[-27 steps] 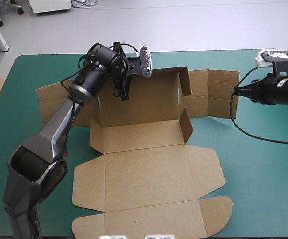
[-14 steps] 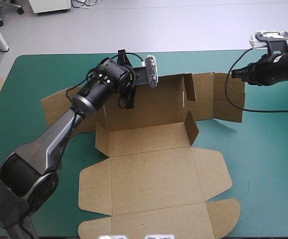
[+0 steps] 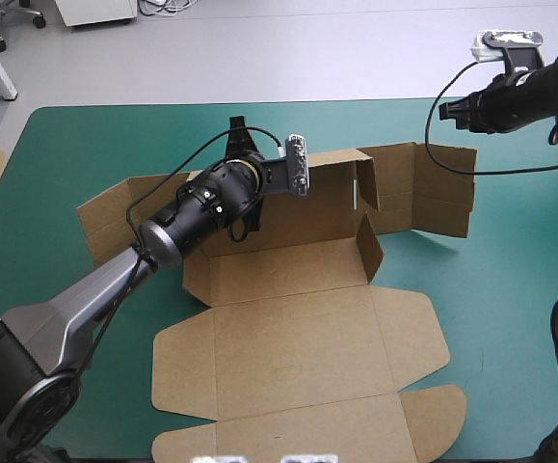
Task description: Fold the box
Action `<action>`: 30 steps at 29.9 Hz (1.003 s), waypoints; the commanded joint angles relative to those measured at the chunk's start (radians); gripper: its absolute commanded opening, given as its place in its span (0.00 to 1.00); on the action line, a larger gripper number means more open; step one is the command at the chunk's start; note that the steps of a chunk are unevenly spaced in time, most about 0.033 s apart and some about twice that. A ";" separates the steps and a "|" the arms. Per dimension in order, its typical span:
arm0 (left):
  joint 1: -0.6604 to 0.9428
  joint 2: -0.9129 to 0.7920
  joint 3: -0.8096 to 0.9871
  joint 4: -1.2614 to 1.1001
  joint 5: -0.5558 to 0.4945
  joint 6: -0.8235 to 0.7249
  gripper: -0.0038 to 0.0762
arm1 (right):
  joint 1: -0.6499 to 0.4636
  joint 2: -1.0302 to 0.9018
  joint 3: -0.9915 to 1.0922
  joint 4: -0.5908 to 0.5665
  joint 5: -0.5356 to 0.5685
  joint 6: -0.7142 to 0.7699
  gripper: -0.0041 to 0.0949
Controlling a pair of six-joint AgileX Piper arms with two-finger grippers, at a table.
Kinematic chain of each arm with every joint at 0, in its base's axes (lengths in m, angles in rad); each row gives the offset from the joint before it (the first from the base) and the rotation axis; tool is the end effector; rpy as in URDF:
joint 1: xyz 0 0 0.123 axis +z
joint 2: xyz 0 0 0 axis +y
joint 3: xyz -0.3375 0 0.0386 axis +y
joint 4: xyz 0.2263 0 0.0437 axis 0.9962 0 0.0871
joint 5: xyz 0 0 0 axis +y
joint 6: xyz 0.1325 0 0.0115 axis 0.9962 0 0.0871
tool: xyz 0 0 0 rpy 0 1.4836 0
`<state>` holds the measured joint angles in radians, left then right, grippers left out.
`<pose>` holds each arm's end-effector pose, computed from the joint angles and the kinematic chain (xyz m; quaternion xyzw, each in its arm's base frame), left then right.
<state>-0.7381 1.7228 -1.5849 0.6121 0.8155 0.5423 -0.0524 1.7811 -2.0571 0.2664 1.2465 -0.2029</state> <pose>0.3381 -0.2323 0.3791 0.6294 0.6472 0.2437 0.3545 0.3980 0.0124 0.4500 -0.0727 0.9303 0.0892 0.3482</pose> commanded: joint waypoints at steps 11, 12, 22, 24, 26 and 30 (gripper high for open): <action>-0.110 -0.085 0.090 0.188 -0.053 -0.207 0.03 | -0.014 0.140 -0.193 0.025 -0.018 -0.021 0.30; -0.116 -0.086 0.090 0.202 -0.053 -0.207 0.03 | -0.020 0.148 -0.202 0.030 -0.024 -0.021 0.30; -0.129 -0.086 0.090 0.373 -0.088 -0.207 0.03 | -0.058 0.242 -0.239 0.122 -0.009 -0.038 0.30; -0.129 -0.088 0.090 0.388 -0.117 -0.199 0.03 | -0.056 0.243 -0.239 0.132 -0.006 -0.044 0.30; -0.129 -0.088 0.090 0.388 -0.150 -0.187 0.03 | -0.056 0.243 -0.239 0.143 -0.006 -0.053 0.30; -0.127 -0.092 0.094 0.390 -0.166 -0.165 0.03 | -0.056 0.243 -0.237 0.143 -0.003 -0.053 0.30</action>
<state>-0.8615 1.6850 -1.4639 0.9405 0.6879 0.3648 -0.1044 2.0869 -2.2644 0.3787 1.2465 -0.2435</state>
